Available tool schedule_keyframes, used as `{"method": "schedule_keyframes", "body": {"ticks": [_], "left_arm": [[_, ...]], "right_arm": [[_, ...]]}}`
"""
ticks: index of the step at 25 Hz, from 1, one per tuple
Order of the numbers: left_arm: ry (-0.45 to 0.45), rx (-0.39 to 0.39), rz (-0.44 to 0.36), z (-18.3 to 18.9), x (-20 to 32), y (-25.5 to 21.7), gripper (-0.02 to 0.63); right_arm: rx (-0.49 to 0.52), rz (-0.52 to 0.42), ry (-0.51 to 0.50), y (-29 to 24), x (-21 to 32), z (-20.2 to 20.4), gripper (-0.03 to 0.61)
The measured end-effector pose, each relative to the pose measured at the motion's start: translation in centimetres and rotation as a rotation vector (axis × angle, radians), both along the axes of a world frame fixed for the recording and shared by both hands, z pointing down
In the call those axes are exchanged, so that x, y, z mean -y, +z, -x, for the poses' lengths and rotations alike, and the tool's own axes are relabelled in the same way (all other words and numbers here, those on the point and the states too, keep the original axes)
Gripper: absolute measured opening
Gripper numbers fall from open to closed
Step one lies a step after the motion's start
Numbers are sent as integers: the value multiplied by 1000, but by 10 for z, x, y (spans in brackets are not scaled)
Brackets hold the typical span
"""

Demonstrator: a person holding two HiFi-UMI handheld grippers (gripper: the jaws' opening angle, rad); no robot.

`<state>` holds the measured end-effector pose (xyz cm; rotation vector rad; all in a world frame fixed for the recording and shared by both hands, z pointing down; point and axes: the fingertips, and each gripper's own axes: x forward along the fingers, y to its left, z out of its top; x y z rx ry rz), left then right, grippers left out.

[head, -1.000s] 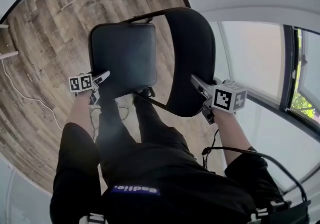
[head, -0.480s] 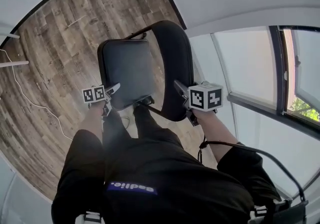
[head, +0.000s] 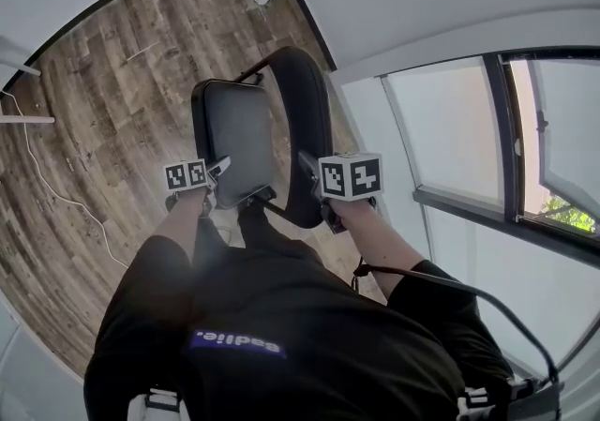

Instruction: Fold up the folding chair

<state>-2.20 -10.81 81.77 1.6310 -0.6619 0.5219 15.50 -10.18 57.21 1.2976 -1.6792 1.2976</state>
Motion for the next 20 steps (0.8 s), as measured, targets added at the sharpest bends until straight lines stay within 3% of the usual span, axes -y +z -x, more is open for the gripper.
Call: {"method": "schedule_keyframes", "body": {"ticks": [11,15,20], "left_arm": [[-35,-74,-21,-79,-9,-61,277],[-9,-73,-33,-115,-12,-77,219],[21,-83,-45,-154,-18,-88,210]], "right_arm": [[-36,2,-75,-31,-5,7,109],[-57,1,-99,-39,-4,13,123],[-99,9,-110,-41,-5,10,121]]}}
